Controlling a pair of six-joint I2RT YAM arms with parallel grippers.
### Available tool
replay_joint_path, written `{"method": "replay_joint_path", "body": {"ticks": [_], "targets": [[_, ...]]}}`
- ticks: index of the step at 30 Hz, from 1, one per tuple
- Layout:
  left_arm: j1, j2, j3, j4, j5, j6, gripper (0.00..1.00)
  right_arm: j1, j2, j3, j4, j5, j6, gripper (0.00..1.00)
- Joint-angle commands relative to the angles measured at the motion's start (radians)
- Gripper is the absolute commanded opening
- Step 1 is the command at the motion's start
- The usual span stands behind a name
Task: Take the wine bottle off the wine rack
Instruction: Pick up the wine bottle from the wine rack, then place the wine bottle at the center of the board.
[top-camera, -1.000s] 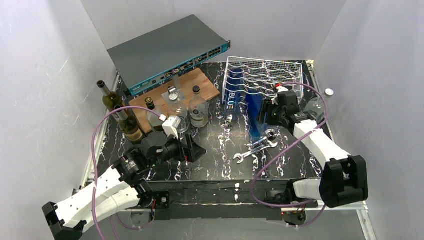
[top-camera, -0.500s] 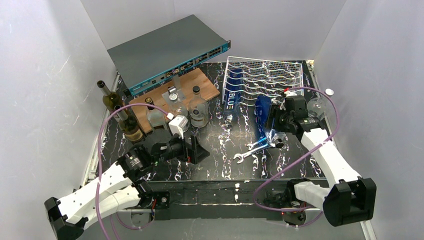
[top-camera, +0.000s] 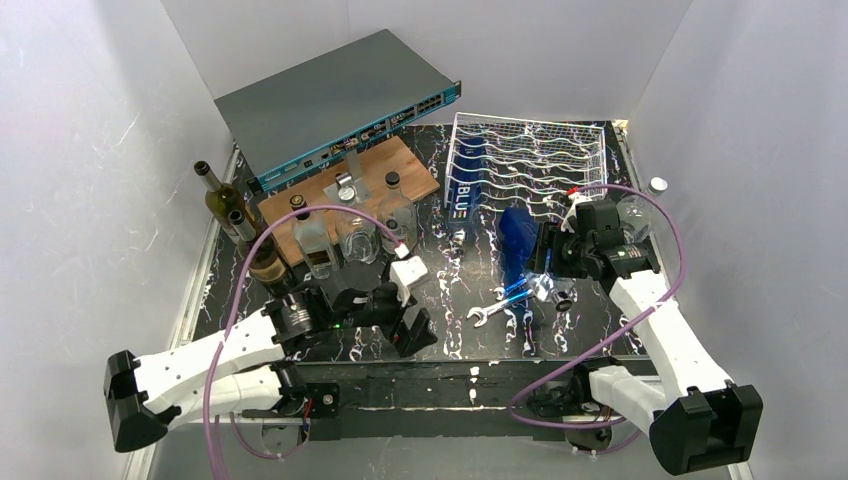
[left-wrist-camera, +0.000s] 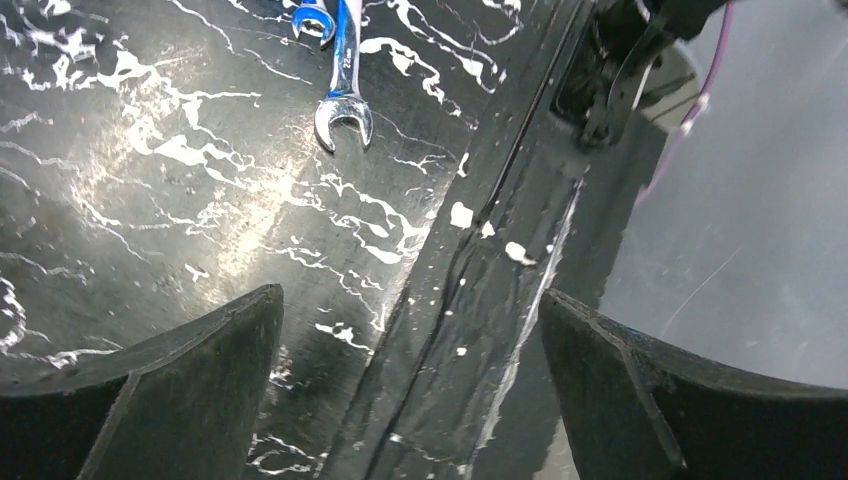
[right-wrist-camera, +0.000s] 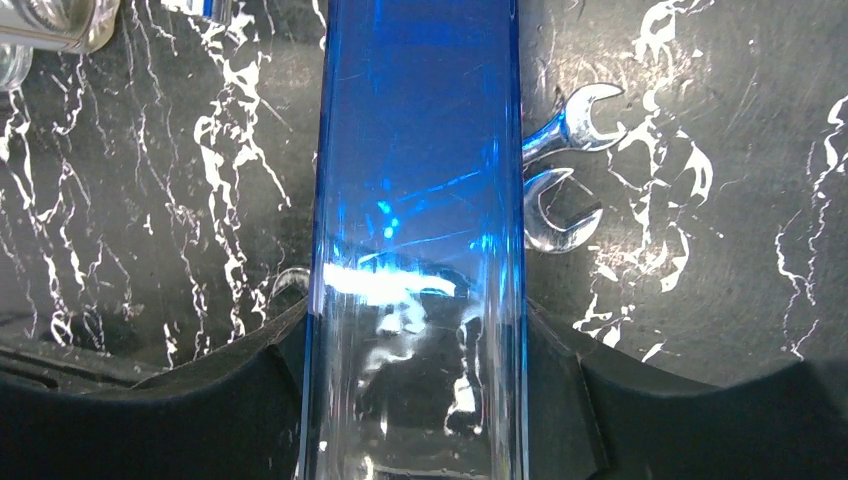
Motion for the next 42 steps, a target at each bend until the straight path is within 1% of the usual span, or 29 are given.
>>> {"method": "replay_joint_path", "body": {"ticks": [1, 8, 13, 16, 20, 24, 29, 34, 42], "targets": [[-0.048, 0.03, 0.018, 0.041, -0.012, 0.288, 0.98, -0.002, -0.064, 0.028, 0.099, -0.072, 0.007, 0.01], [-0.059, 0.083, -0.034, 0.19, 0.012, 0.667, 0.98, -0.002, -0.077, 0.041, 0.03, -0.094, 0.048, 0.01], [-0.059, 0.176, -0.002, 0.229, 0.043, 0.813, 0.98, -0.002, -0.107, 0.038, -0.028, -0.118, 0.079, 0.01], [-0.059, 0.247, 0.023, 0.281, 0.069, 0.877, 0.98, -0.002, -0.115, 0.044, -0.06, -0.163, 0.096, 0.01], [-0.058, 0.365, 0.085, 0.3, 0.074, 0.936, 0.98, -0.002, -0.121, 0.032, -0.074, -0.208, 0.118, 0.01], [-0.048, 0.475, 0.136, 0.374, 0.078, 0.978, 0.98, -0.001, -0.121, 0.012, -0.072, -0.23, 0.121, 0.01], [-0.005, 0.59, 0.197, 0.452, 0.139, 0.993, 0.98, -0.002, -0.126, 0.007, -0.057, -0.259, 0.136, 0.01], [0.026, 0.676, 0.264, 0.46, 0.201, 1.001, 0.98, -0.002, -0.136, -0.011, -0.045, -0.295, 0.152, 0.01], [0.06, 0.772, 0.337, 0.472, 0.265, 1.004, 0.98, -0.001, -0.14, -0.014, -0.036, -0.325, 0.162, 0.01]]}}
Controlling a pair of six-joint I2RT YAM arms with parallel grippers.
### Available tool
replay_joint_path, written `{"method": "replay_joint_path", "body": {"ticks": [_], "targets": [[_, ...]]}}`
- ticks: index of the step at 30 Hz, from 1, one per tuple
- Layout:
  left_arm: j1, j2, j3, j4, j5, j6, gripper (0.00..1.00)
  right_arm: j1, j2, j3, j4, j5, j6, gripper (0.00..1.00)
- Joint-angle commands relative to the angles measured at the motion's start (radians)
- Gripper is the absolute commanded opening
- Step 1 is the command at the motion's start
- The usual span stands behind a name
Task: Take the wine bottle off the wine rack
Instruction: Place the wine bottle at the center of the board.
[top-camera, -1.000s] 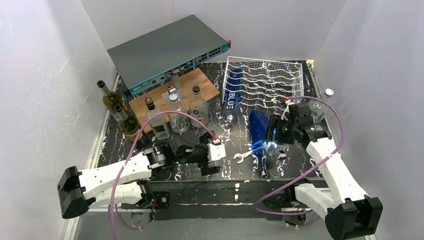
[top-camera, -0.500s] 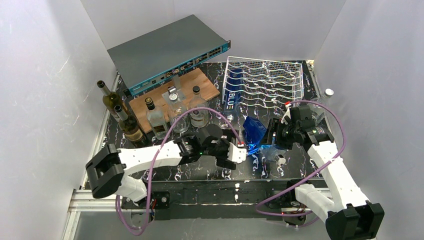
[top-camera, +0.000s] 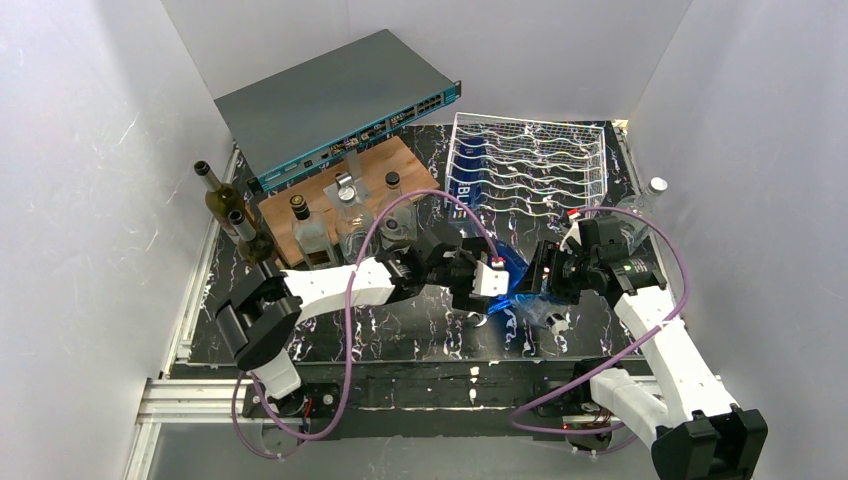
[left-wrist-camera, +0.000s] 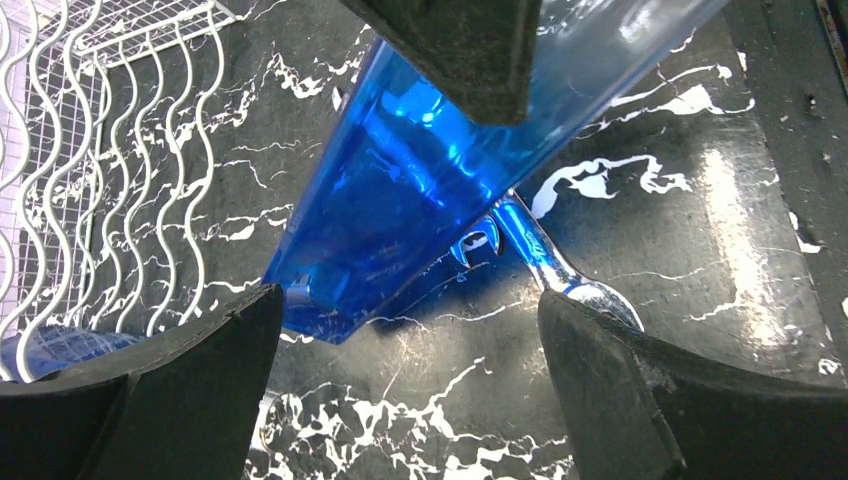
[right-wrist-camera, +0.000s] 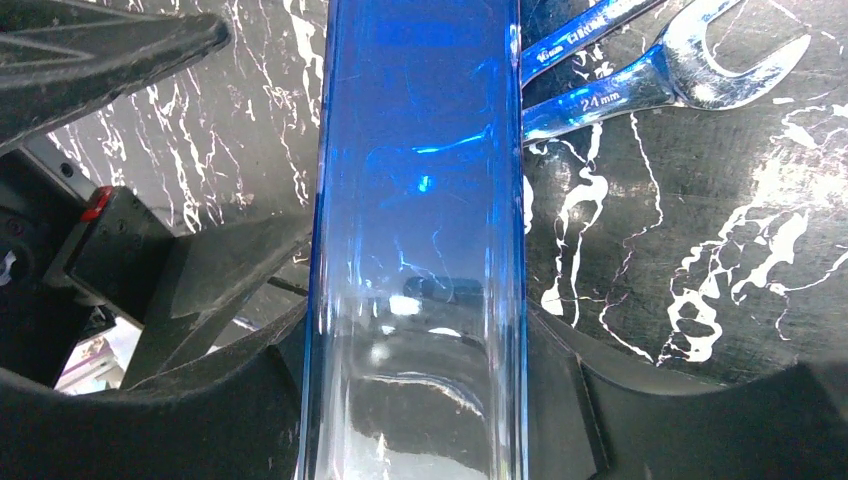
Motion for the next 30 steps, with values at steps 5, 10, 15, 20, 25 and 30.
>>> {"method": "replay_joint_path", "body": {"ticks": [5, 10, 15, 20, 25, 30], "targets": [[0.02, 0.071, 0.102, 0.027, 0.084, 0.023, 0.98, -0.003, -0.033, 0.032, 0.138, -0.106, 0.02, 0.01], [0.023, 0.12, 0.155, 0.03, 0.089, 0.033, 0.98, -0.002, -0.026, 0.04, 0.141, -0.116, 0.021, 0.01], [0.023, 0.166, 0.189, 0.03, 0.108, 0.038, 0.98, -0.003, -0.021, 0.044, 0.142, -0.123, 0.021, 0.01], [0.023, 0.196, 0.199, 0.03, 0.136, 0.036, 0.98, -0.002, -0.019, 0.048, 0.143, -0.128, 0.021, 0.01], [0.023, 0.222, 0.217, 0.032, 0.162, 0.025, 0.98, -0.003, -0.02, 0.043, 0.154, -0.14, 0.029, 0.01], [0.014, 0.25, 0.234, 0.042, 0.175, -0.004, 0.98, -0.003, -0.019, 0.046, 0.155, -0.147, 0.03, 0.01]]}}
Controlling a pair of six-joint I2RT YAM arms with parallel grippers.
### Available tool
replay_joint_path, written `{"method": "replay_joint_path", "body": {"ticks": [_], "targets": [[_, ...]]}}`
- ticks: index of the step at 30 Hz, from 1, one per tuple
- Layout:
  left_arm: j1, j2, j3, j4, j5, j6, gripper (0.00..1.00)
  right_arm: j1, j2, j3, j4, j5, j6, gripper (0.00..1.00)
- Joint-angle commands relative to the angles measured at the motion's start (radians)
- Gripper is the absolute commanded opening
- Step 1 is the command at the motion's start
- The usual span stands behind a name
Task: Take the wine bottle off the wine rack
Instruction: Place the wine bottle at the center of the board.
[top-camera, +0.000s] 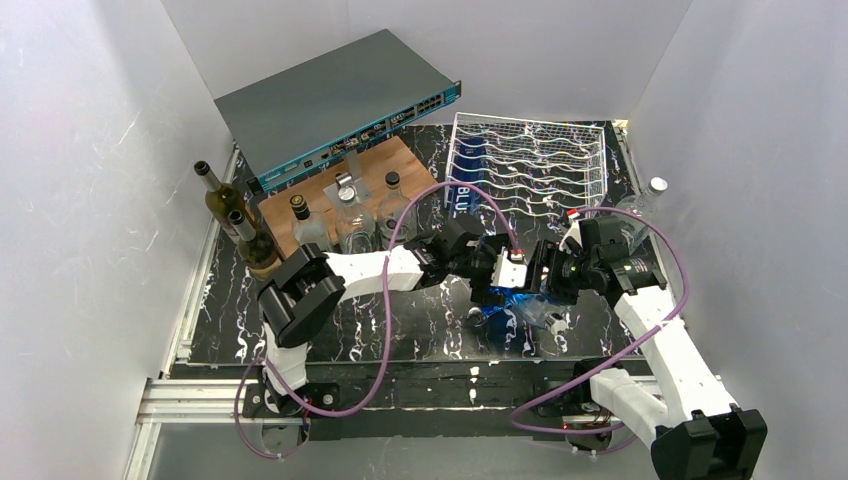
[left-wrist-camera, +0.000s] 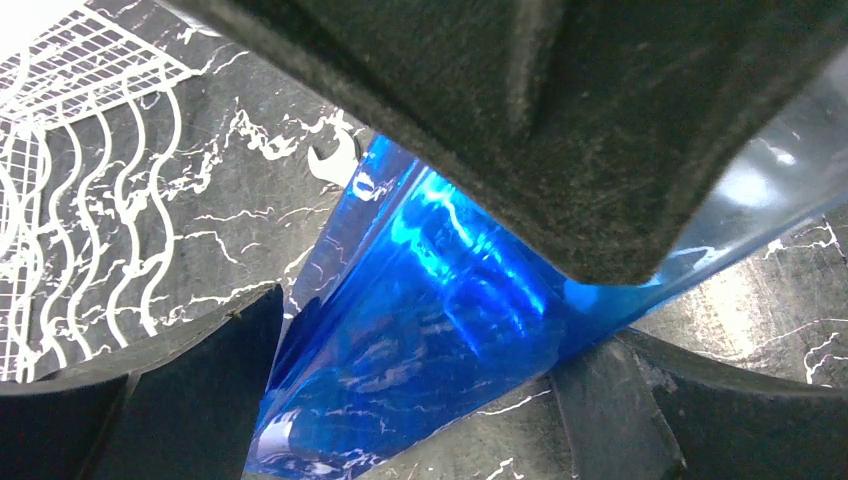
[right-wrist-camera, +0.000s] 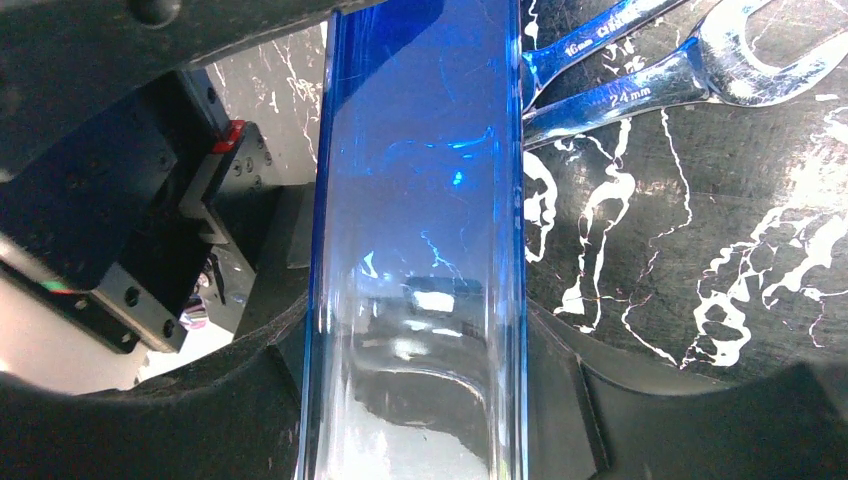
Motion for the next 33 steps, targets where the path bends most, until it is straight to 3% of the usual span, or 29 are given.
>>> {"method": "replay_joint_path", "body": {"ticks": [1, 11, 19, 21, 23, 24, 33], "targets": [[-0.008, 0.02, 0.048, 0.019, 0.035, -0.032, 0.98, -0.001, -0.019, 0.047, 0.15, -0.099, 0.016, 0.01], [-0.021, 0.022, 0.023, 0.074, -0.017, -0.083, 0.98, -0.003, -0.013, 0.042, 0.151, -0.096, 0.013, 0.01], [-0.022, -0.012, -0.001, 0.079, -0.001, -0.099, 0.81, -0.008, 0.0, 0.04, 0.154, -0.113, 0.017, 0.01], [-0.028, -0.031, -0.02, 0.082, -0.003, -0.079, 0.83, -0.008, 0.006, 0.036, 0.159, -0.132, 0.025, 0.01], [-0.036, -0.052, -0.048, 0.091, -0.015, -0.04, 0.97, -0.01, 0.01, 0.034, 0.164, -0.148, 0.028, 0.01], [-0.04, -0.061, -0.061, 0.103, -0.018, -0.018, 0.98, -0.01, 0.011, 0.034, 0.167, -0.156, 0.031, 0.01], [-0.041, -0.092, -0.091, 0.121, 0.04, 0.08, 0.98, -0.009, 0.024, 0.036, 0.179, -0.201, 0.036, 0.01]]}}
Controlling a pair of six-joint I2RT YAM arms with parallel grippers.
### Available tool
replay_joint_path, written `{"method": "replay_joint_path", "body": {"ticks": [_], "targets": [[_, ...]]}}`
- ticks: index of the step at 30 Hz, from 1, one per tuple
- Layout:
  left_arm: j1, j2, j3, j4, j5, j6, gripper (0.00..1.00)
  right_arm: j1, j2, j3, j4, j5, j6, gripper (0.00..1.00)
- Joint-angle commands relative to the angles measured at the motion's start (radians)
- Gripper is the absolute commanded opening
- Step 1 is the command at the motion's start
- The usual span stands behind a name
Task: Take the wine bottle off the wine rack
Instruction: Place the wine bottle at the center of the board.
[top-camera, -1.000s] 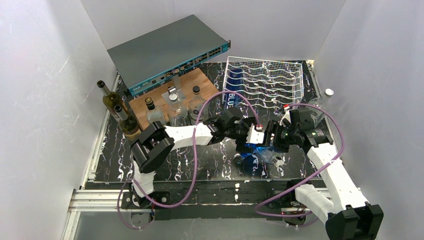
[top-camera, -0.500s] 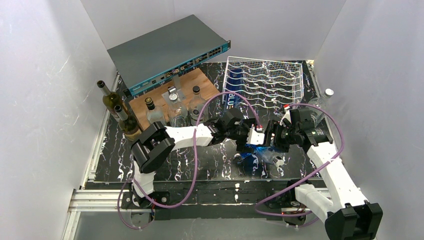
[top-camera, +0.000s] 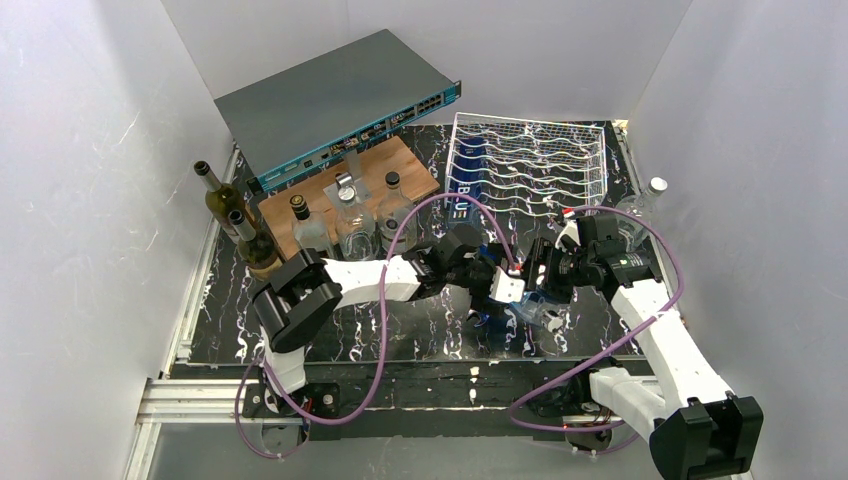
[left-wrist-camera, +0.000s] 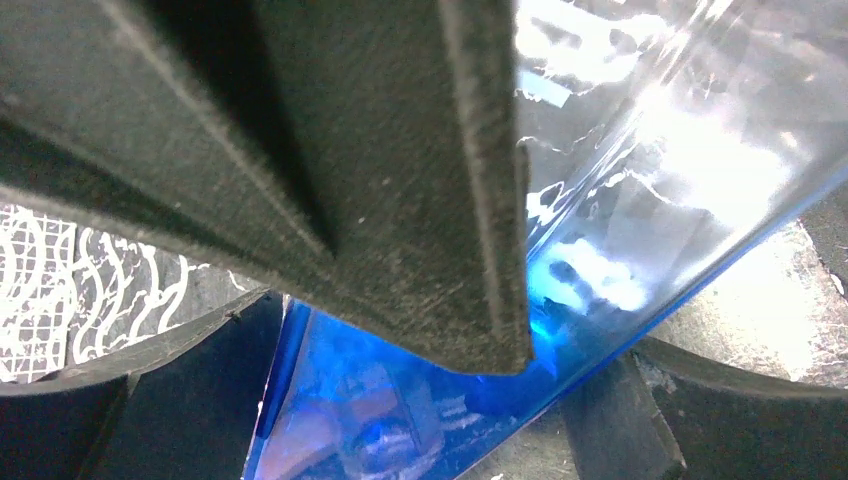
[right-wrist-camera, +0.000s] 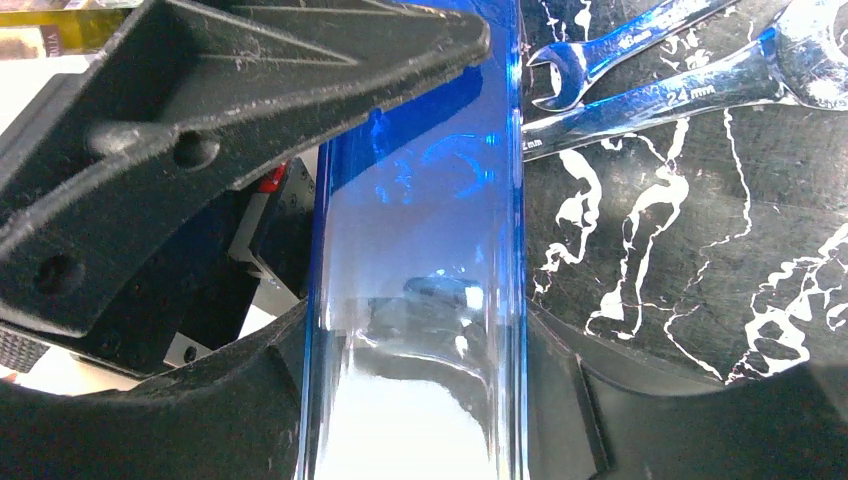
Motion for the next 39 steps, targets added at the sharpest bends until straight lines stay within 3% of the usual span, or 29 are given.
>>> {"method": "replay_joint_path", "body": {"ticks": [1, 18, 26, 28, 30, 35, 38, 39], "targets": [[-0.005, -0.067, -0.011, 0.027, 0.058, 0.051, 0.98, 0.0, -0.021, 0.039, 0.152, -0.12, 0.013, 0.01], [-0.006, -0.121, -0.068, 0.031, 0.045, 0.127, 0.98, 0.001, -0.011, 0.027, 0.159, -0.17, 0.017, 0.01], [-0.006, -0.11, -0.049, 0.022, 0.041, 0.168, 0.91, 0.002, -0.006, 0.028, 0.154, -0.187, 0.002, 0.01], [-0.006, -0.11, -0.042, 0.004, 0.039, 0.164, 0.81, 0.002, -0.004, 0.028, 0.154, -0.187, 0.0, 0.01], [-0.006, -0.111, -0.039, -0.007, 0.024, 0.161, 0.48, 0.001, -0.004, 0.028, 0.156, -0.187, 0.0, 0.01], [-0.006, -0.114, -0.042, -0.009, 0.021, 0.16, 0.03, 0.002, -0.003, 0.023, 0.159, -0.187, -0.002, 0.01], [-0.006, -0.114, -0.035, -0.012, 0.019, 0.15, 0.0, 0.002, -0.001, 0.022, 0.161, -0.186, -0.009, 0.01], [-0.006, -0.114, -0.033, -0.013, 0.017, 0.138, 0.0, 0.002, 0.0, 0.02, 0.163, -0.192, -0.013, 0.06]]}}
